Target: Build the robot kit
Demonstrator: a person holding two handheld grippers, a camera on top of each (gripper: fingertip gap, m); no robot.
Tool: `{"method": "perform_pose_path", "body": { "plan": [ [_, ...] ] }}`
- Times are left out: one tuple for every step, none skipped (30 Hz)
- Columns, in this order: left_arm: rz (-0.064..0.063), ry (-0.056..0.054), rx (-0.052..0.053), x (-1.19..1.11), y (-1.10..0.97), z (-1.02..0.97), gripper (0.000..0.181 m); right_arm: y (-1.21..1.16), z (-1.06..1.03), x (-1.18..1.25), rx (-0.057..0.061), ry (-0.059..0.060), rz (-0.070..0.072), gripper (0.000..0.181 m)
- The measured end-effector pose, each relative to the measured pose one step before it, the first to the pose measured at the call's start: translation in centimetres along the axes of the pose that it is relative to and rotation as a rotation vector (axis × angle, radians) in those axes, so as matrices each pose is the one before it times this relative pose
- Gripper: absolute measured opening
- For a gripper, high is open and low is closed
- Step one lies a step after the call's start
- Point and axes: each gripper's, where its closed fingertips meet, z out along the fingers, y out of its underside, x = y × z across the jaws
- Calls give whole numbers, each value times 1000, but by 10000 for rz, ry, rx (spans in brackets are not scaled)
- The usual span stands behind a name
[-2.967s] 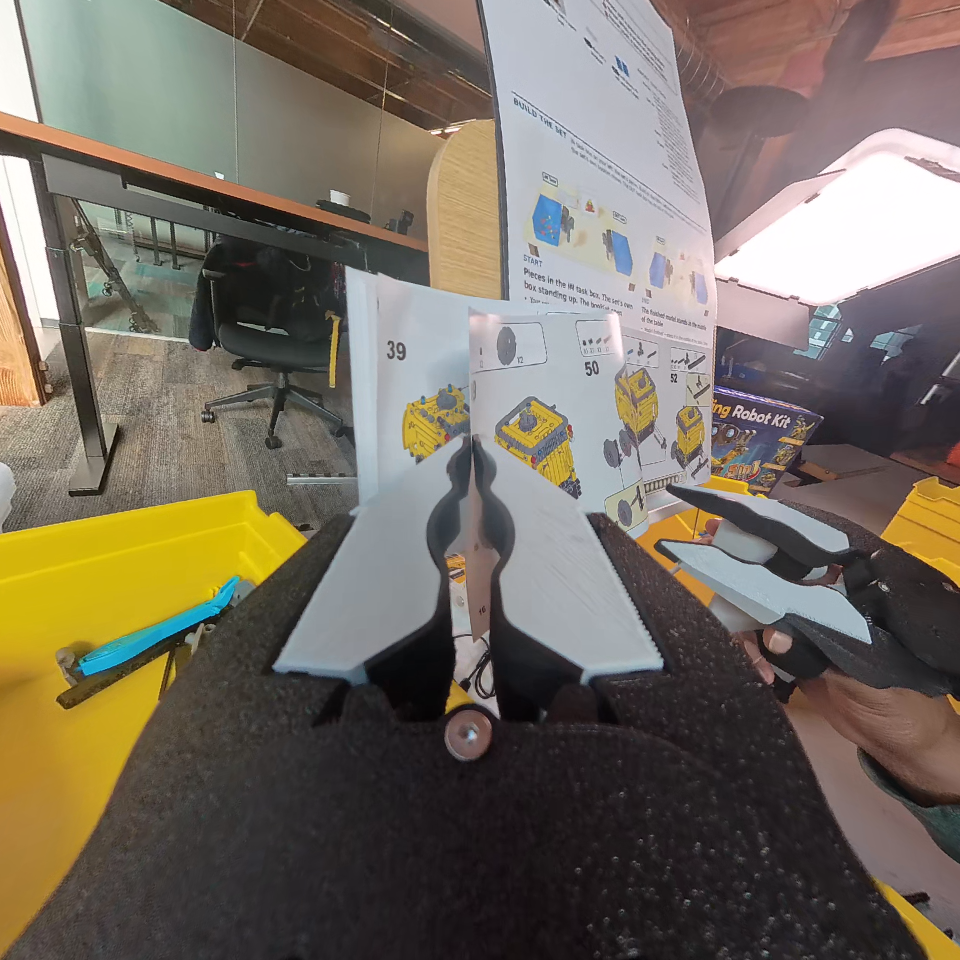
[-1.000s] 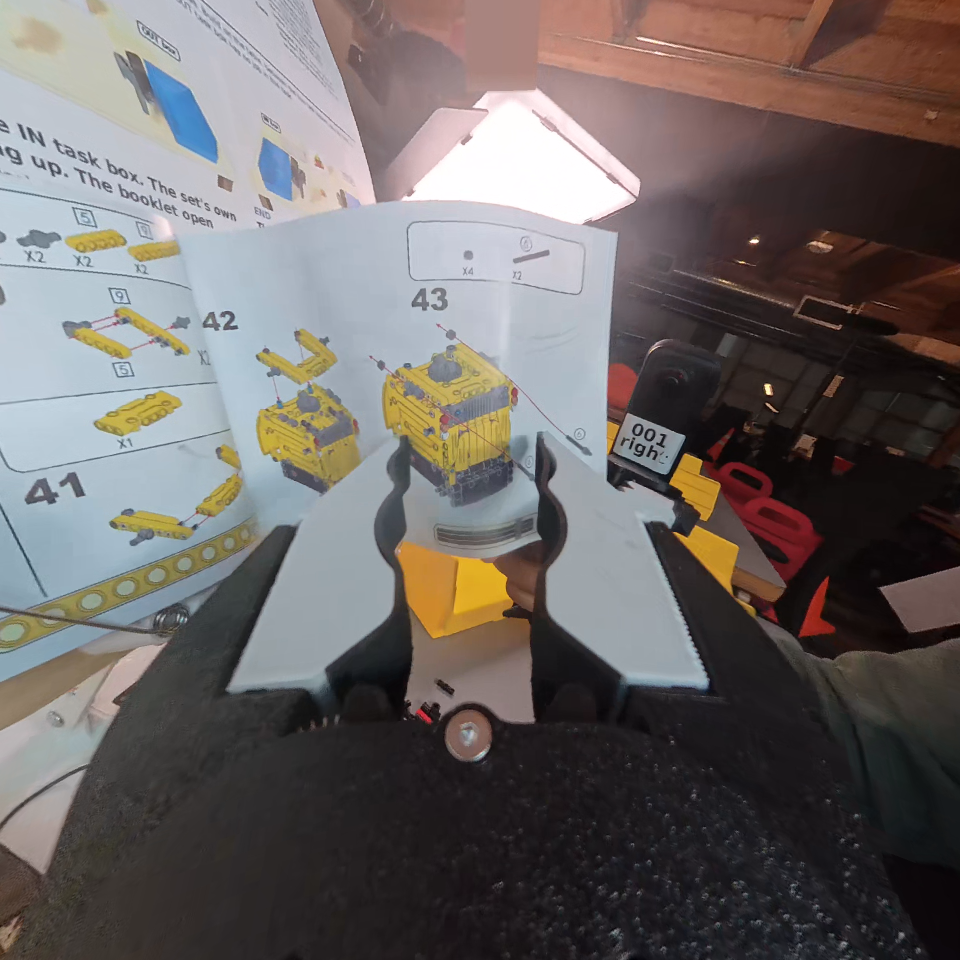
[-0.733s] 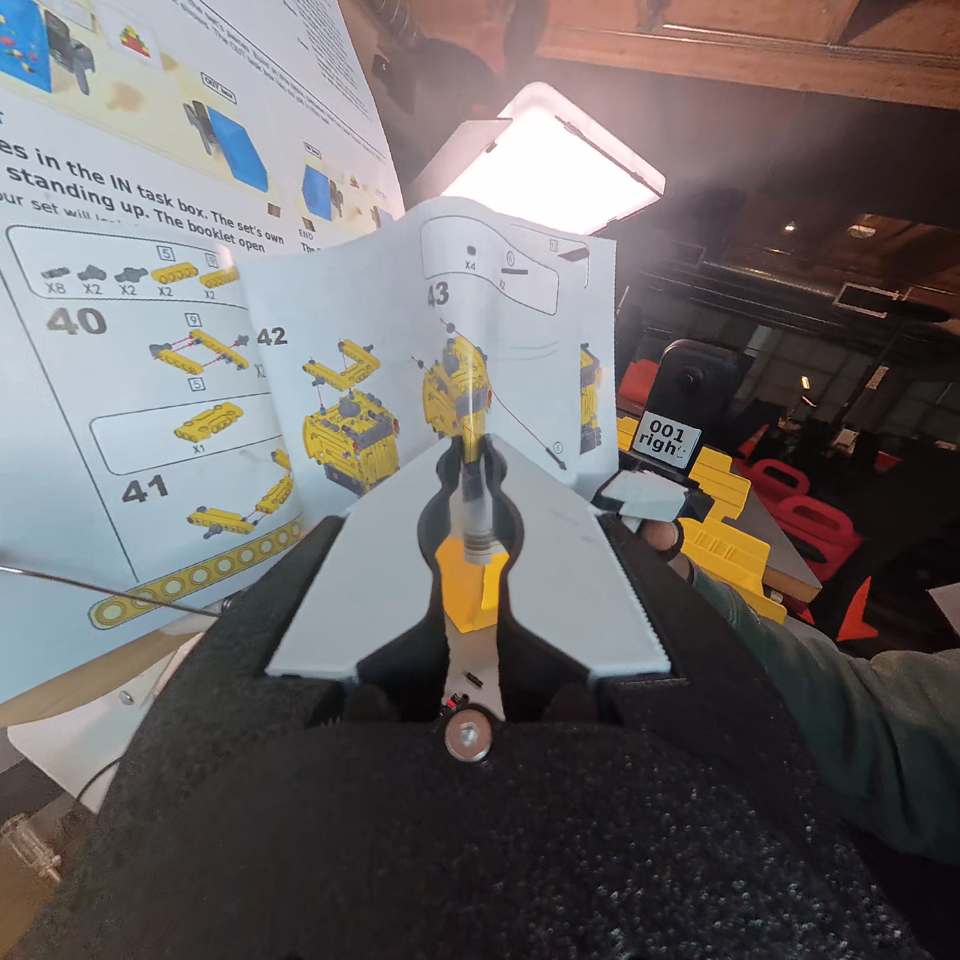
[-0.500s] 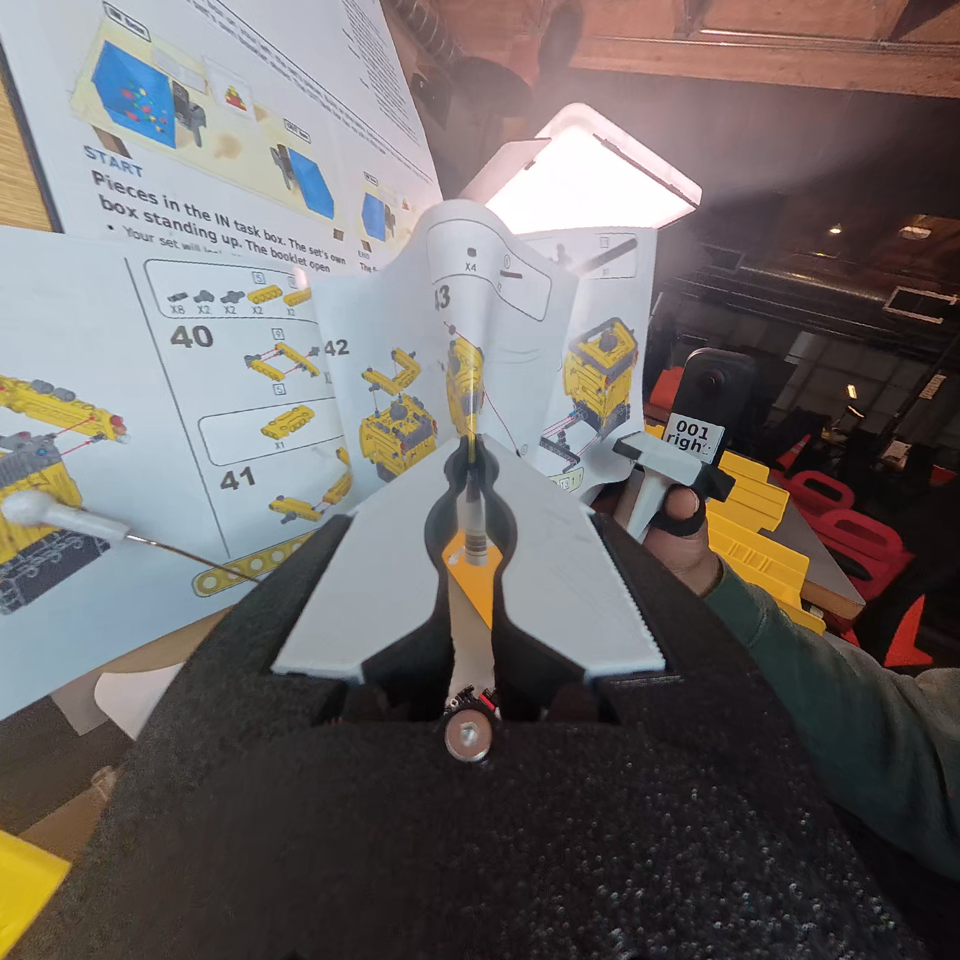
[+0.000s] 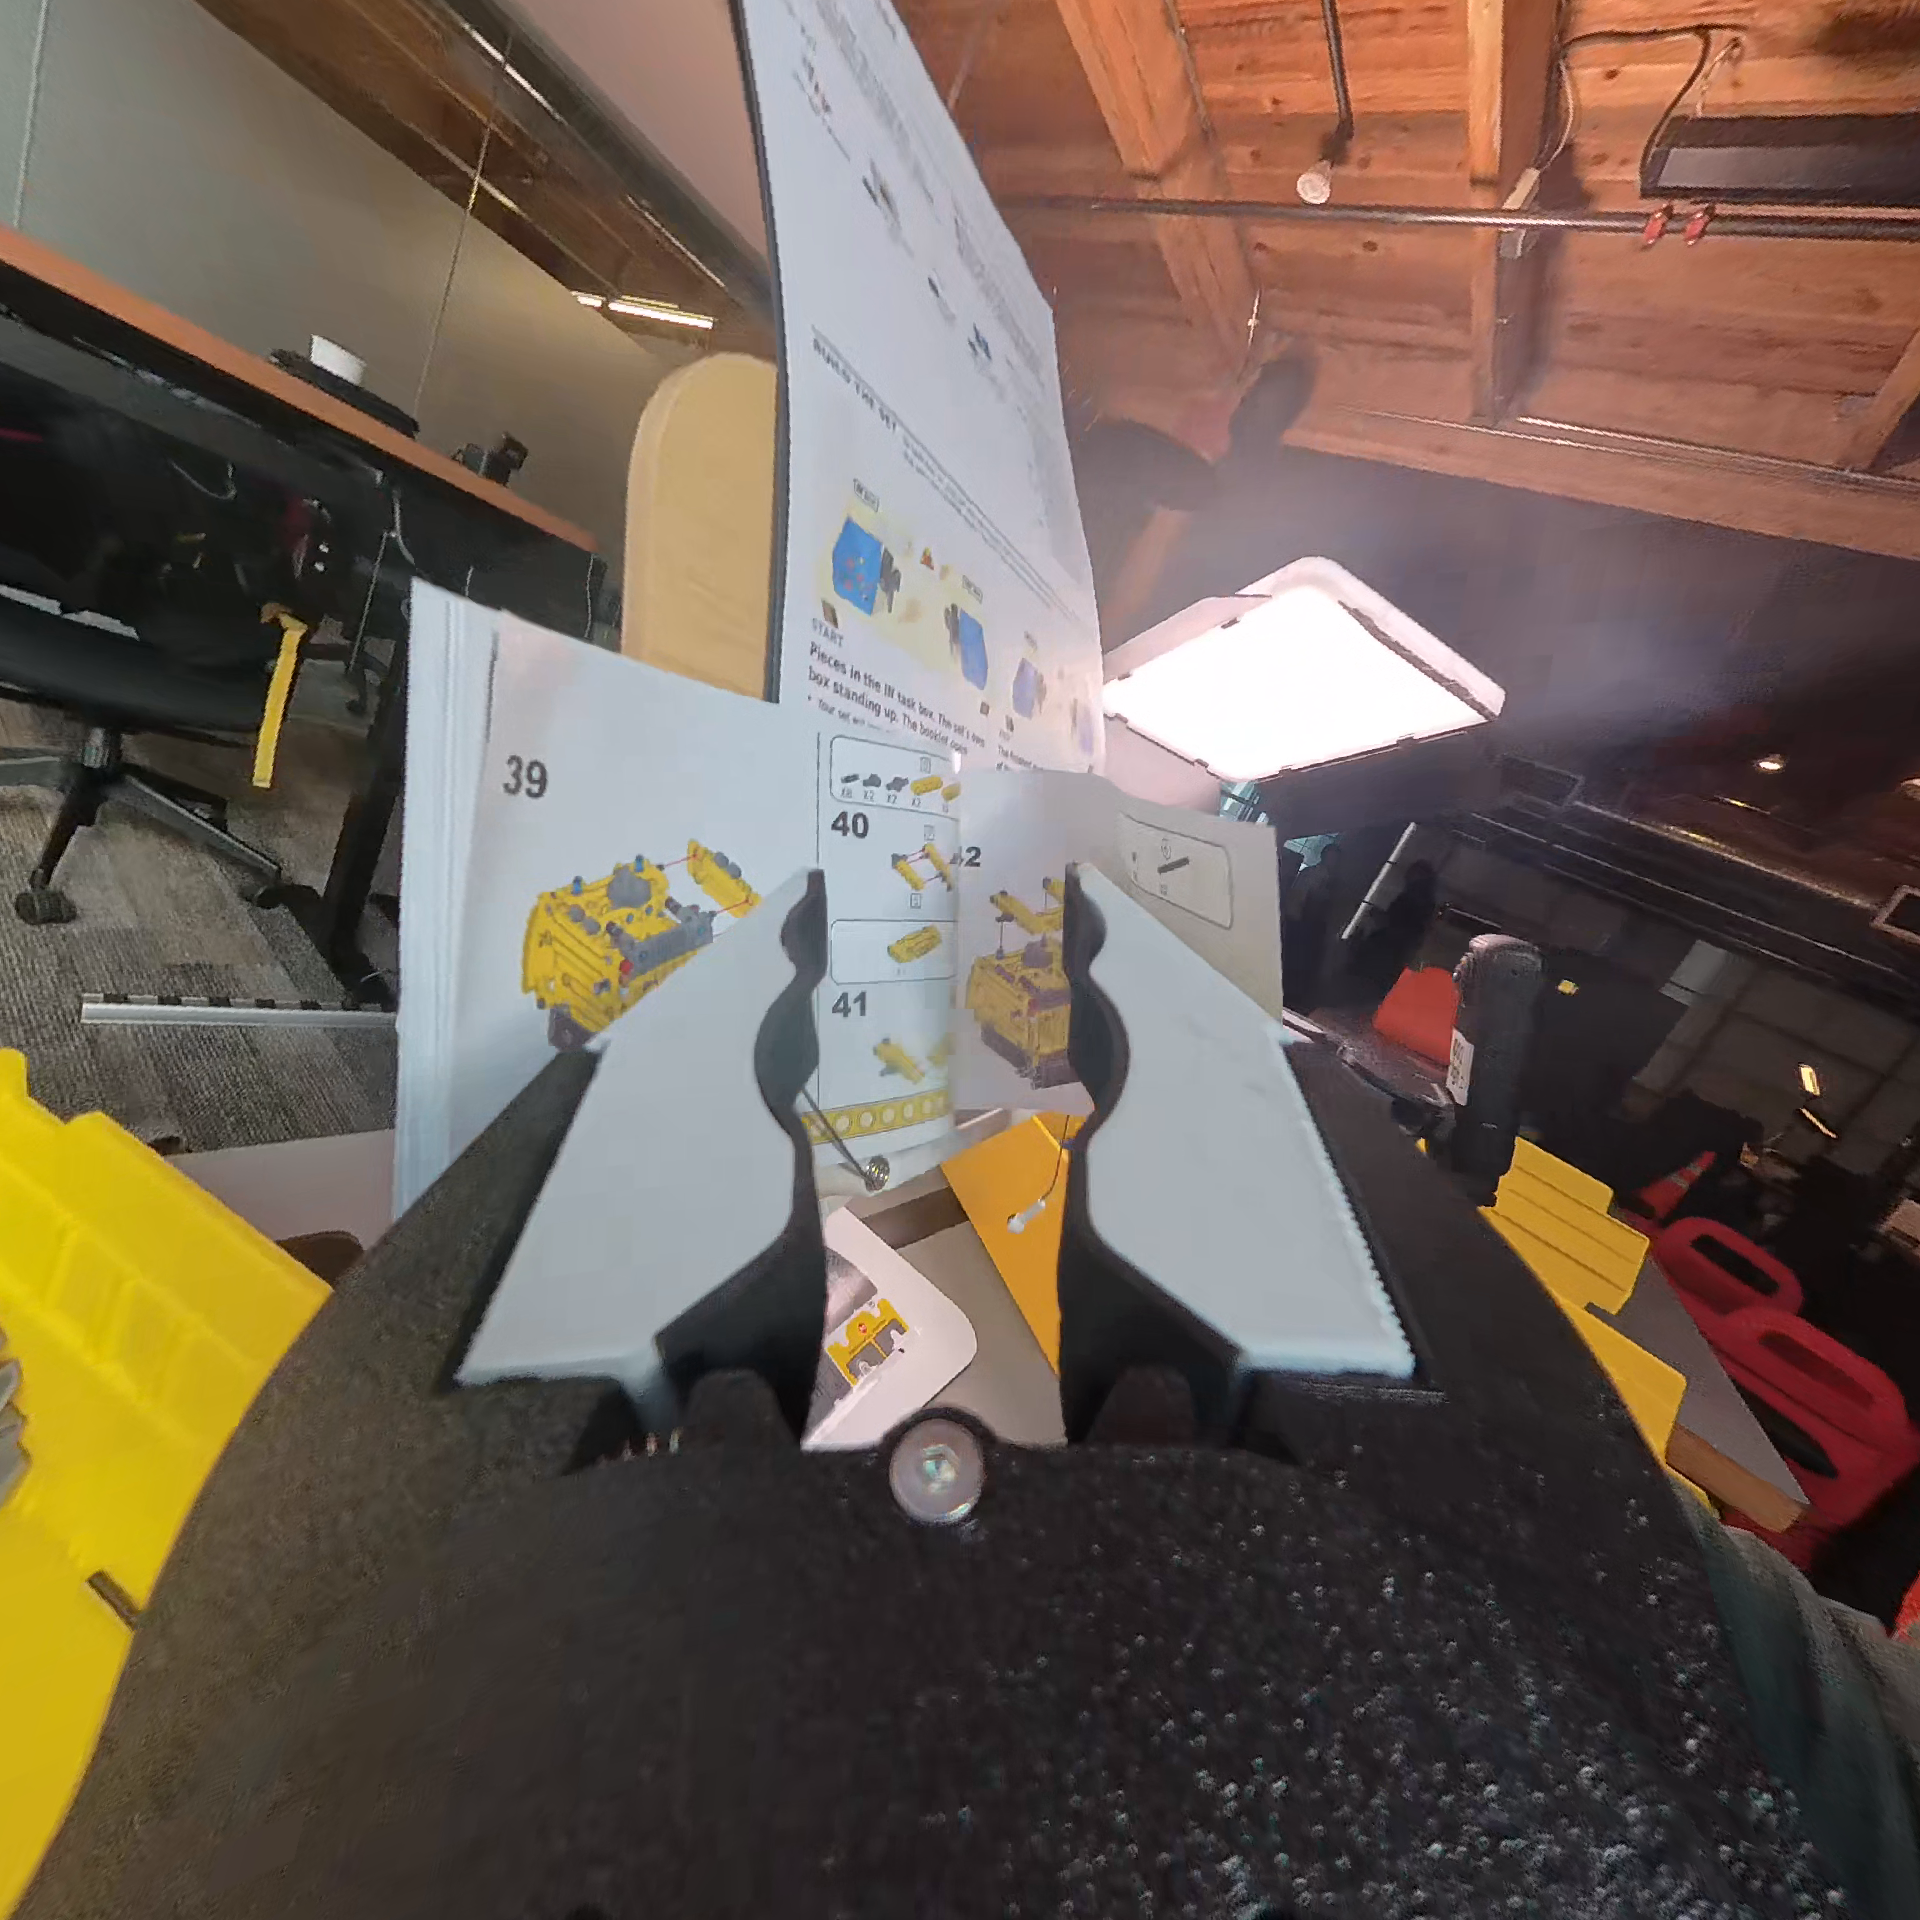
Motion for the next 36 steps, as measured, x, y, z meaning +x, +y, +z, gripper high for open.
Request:
{"method": "perform_pose_path", "body": {
  "plan": [
    [88,207,108,587,-543,-242,48,-114,-64,222,19,117,-2,17],
    [32,253,20,611,-361,-162,50,-419,-200,205,161,137,-9,18],
    [20,245,-78,550,-130,-77,52,-823,-340,-1,348,84,-145,18],
    [27,205,-141,438,77,19,53,-1159,-423,-626,525,-177,-313,18],
    [-10,191,-154,354,214,109,55,-1216,-408,-1251,555,-437,-338,18],
    [-88,257,-123,412,264,187,58,-942,-193,-1799,393,-651,-258,16],
    [-179,366,-92,563,280,267,59,-433,144,-2295,121,-840,-83,14],
    [-223,412,-94,673,294,372,61,220,549,-2545,-207,-893,106,15],
    [-137,388,-145,726,380,461,63,546,828,-2665,-303,-865,161,16],
    [0,301,-227,708,496,528,66,201,901,-2677,36,-787,41,17],
    [98,210,-299,633,563,526,68,103,900,-2378,159,-562,-119,17],
    [125,164,-321,581,531,459,71,357,922,-1956,-63,-363,-298,17],
    [86,144,-266,516,389,345,73,396,888,-1441,-136,-191,-363,19],
    [43,86,-199,360,246,221,74,207,801,-955,-33,-65,-263,19],
    [52,-24,-151,122,146,97,75,159,744,-679,12,-87,-91,20],
    [94,-123,-121,-71,121,16,75,306,721,-358,-79,-60,80,20],
    [103,-190,-133,-200,151,-22,75,306,682,-205,-107,-59,175,21],
    [99,-252,-192,-320,243,-49,75,160,574,-198,-58,-109,160,22],
    [120,-335,-225,-469,280,-70,75,85,468,-69,-47,-22,102,22],
    [140,-544,-164,-809,172,-159,70,107,415,-77,-76,-24,38,22],
    [101,-756,-130,-1215,146,-245,58,70,325,-160,-46,-64,23,22],
    [83,-807,-168,-1389,252,-281,44,64,234,-161,-10,-67,40,22],
    [140,-828,-197,-1523,369,-272,28,156,172,-117,-35,-47,42,22],
    [235,-790,-190,-1511,420,-221,18,189,92,-81,-45,-42,48,22],
    [252,-640,-149,-1288,388,-176,11,149,8,-32,-26,-27,46,22],
    [149,-491,-69,-1057,264,-153,5,74,-85,28,2,-10,13,22],
    [1,-454,9,-1009,129,-141,1,39,-137,124,-3,17,-23,22],
    [-66,-366,51,-892,66,-116,0,30,-160,192,-26,39,-28,22],
    [-78,-220,62,-635,46,-84,0,4,-177,205,-24,18,3,22],
    [-51,-116,72,-437,11,-55,0,-70,-239,156,13,-17,38,22],
    [-33,-99,72,-384,-2,-52,0,-124,-284,133,38,-33,50,22],
    [-28,-62,73,-276,-14,-37,0,-115,-337,173,27,2,30,21],
    [-35,-3,66,-153,-32,-22,0,-130,-395,293,39,83,-21,21],
    [-27,-12,55,-120,-29,0,0,-142,-435,466,64,174,-56,22],
    [-15,-50,70,-139,-51,1,0,-103,-462,557,50,204,-54,22],
    [0,-69,84,-156,-63,-19,0,-37,-479,760,29,288,-21,22]
  ]
}}
